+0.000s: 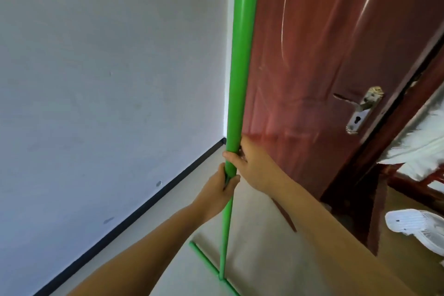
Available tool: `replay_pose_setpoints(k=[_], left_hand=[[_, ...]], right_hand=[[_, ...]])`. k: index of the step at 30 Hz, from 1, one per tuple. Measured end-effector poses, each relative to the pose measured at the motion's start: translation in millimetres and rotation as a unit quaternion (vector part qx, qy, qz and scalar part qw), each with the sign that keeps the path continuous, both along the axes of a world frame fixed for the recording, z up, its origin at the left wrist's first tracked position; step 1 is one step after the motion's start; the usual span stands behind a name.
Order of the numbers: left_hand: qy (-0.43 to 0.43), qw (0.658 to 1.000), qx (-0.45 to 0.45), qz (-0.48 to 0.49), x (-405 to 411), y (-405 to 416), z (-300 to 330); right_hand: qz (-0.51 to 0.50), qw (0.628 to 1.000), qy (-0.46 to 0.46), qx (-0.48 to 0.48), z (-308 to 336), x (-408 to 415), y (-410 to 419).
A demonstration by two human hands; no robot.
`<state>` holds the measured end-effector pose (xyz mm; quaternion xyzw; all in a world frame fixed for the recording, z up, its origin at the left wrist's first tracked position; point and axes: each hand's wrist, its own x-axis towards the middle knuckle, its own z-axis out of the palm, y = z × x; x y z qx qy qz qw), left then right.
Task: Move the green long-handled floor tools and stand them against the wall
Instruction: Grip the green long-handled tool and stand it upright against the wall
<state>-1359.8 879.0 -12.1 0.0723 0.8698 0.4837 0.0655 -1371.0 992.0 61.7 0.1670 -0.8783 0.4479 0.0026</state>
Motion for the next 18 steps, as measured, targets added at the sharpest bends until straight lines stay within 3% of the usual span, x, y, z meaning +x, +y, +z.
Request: replay_pose_setpoints(k=[11,14,18], left_hand=[[-0.008,0.976,0.025,0.218,-72.5,-43.4,-0.1],[0.018,0.95,0.054,0.307,-82.2,-36.3,-6.4],[0.053,0.887,0.072,0.454,-93.0,-7.7,-7.0]], right_hand=[[0.198,0.98,-0.008,0.038,1.7,-113.5,-60.1],[0.281,0.959,-0.007,0.032,0.4,-140.0,-62.9],[0.4,0.916,-0.006,0.037,3.2,-163.3,-58.0]])
